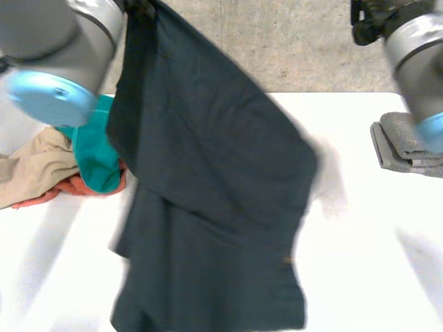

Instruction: Fold the laundry.

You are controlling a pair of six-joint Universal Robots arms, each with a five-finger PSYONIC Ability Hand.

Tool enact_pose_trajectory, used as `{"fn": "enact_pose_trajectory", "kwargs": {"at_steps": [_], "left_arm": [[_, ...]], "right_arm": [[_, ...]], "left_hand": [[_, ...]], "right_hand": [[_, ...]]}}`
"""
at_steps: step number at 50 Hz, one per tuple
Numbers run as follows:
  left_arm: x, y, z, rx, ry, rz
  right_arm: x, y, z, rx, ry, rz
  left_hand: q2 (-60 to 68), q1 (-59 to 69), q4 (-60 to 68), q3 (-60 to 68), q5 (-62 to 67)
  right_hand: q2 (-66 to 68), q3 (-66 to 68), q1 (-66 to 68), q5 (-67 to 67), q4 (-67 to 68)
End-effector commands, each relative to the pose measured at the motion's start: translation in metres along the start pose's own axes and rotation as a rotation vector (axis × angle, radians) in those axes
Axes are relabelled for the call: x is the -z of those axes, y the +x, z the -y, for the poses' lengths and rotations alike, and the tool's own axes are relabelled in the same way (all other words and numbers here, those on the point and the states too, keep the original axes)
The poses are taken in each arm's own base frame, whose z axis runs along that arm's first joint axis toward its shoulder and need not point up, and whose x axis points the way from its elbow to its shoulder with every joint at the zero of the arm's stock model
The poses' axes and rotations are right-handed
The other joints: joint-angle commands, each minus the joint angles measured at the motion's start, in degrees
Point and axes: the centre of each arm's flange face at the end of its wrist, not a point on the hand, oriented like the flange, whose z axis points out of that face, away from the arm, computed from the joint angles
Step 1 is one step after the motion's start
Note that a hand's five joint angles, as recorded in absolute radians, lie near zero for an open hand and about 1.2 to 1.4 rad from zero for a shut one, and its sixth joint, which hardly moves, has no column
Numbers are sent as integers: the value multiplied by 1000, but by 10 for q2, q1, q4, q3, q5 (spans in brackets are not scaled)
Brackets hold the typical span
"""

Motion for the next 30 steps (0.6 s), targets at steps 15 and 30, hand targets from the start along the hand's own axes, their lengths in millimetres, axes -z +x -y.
{"fn": "enact_pose_trajectory", "kwargs": {"at_steps": [15,30], "left_arm": [[-48,-16,-134,-99,-68,11],[23,-60,-92,-140,-283,30]], "right_arm": [[-15,-58,-102,68,-247,94],[75,-105,-93,-37,-620,497]], "left_hand": [[-585,-551,-584,-578,-574],[-585,-551,-584,-578,-574]], "right_hand": [[-578,-583,-536,-587,-587],[-430,-436,-388,-440,-439]]}}
